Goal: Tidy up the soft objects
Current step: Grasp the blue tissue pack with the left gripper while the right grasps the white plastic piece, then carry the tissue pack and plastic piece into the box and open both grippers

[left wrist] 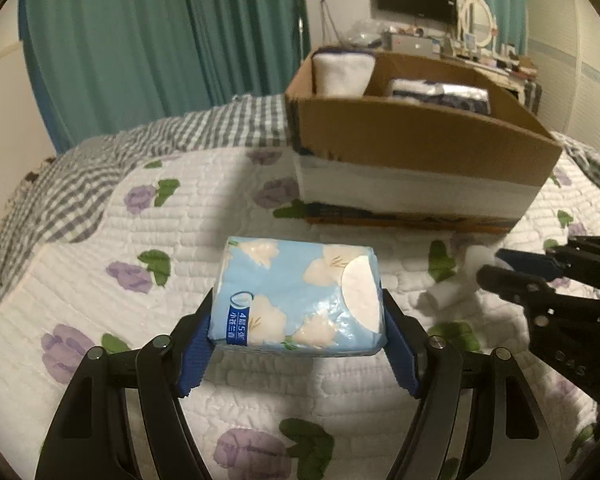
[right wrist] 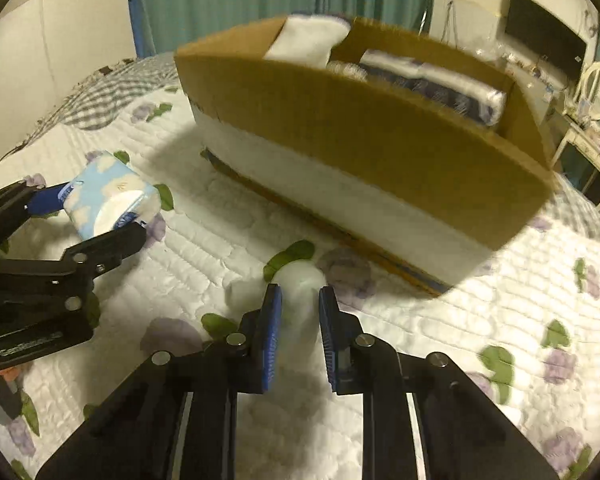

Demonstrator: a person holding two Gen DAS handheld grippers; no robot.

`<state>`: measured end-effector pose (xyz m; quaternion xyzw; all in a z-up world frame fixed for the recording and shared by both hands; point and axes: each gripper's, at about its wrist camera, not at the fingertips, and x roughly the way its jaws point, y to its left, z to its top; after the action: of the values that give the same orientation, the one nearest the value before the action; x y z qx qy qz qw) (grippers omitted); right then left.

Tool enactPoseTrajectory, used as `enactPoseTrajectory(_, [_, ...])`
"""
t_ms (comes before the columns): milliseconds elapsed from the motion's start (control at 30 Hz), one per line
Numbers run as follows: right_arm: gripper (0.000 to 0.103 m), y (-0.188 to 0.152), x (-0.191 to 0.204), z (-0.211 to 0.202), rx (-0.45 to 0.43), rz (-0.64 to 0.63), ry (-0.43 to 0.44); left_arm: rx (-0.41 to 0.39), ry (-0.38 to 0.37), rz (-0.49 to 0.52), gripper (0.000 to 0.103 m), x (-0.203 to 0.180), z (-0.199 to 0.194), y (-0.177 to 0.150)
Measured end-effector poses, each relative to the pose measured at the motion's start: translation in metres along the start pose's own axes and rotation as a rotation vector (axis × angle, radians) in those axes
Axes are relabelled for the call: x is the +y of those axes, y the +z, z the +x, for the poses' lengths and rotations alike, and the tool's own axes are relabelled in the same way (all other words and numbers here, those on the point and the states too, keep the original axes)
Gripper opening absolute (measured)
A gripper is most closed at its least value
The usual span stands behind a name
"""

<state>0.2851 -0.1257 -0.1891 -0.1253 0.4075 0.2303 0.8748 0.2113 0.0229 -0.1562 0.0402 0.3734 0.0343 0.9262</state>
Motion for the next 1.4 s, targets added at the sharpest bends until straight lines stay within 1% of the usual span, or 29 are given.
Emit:
enactPoseTrajectory(33, [0.017, 0.0, -0.001, -0.006, -0.005, 0.007, 0.006, -0.009, -0.008, -0.001, 0.073, -0.001, -0.006, 0.002])
enactPoseTrajectory(133, [0.016, -0.003, -0.001, -0.024, -0.019, 0.006, -0.015, -0.037, -0.021, 0.007, 0.073, -0.003, -0.021, 0.008])
enactPoseTrajectory(233, [0.016, -0.008, 0.001, -0.046, -0.05, 0.054, 0.001, -0.073, -0.03, 0.032, 0.073, -0.006, -0.042, 0.013])
enactPoseTrajectory(467, [0.016, -0.008, 0.006, -0.108, -0.121, 0.032, -0.042, -0.147, -0.067, 0.077, 0.073, -0.011, -0.092, 0.017])
enactPoseTrajectory(567, [0.016, 0.001, 0.008, -0.137, -0.168, 0.017, -0.068, -0.184, -0.099, 0.08, 0.073, -0.012, -0.113, 0.026])
enactPoseTrajectory(700, [0.016, 0.022, 0.004, -0.171, -0.234, 0.016, -0.087, -0.228, -0.115, 0.108, 0.073, -0.017, -0.131, 0.044])
enactPoseTrajectory(800, [0.016, 0.044, 0.001, -0.189, -0.273, -0.003, -0.114, -0.254, -0.124, 0.147, 0.073, -0.023, -0.136, 0.066])
enactPoseTrajectory(867, [0.016, 0.059, -0.005, -0.197, -0.291, -0.005, -0.116, -0.266, -0.122, 0.16, 0.073, -0.028, -0.131, 0.084])
enactPoseTrajectory(967, [0.016, 0.082, -0.012, -0.195, -0.308, -0.012, -0.127, -0.283, -0.11, 0.17, 0.073, -0.034, -0.115, 0.107])
enactPoseTrajectory(1100, [0.016, 0.104, -0.03, -0.17, -0.298, 0.013, -0.106, -0.265, -0.098, 0.199, 0.073, -0.044, -0.075, 0.128])
enactPoseTrajectory(1200, [0.016, 0.115, -0.045, -0.134, -0.274, 0.043, -0.092, -0.245, -0.092, 0.229, 0.073, -0.054, -0.037, 0.138])
enactPoseTrajectory(1233, [0.016, 0.118, -0.051, -0.118, -0.262, 0.051, -0.088, -0.24, -0.089, 0.231, 0.073, -0.055, -0.029, 0.14])
enactPoseTrajectory(1300, [0.016, 0.12, -0.061, -0.096, -0.242, 0.065, -0.07, -0.204, -0.101, 0.23, 0.073, -0.057, -0.004, 0.145])
enactPoseTrajectory(1400, [0.017, 0.119, -0.072, -0.063, -0.221, 0.071, -0.067, -0.186, -0.098, 0.234, 0.073, -0.061, 0.018, 0.148])
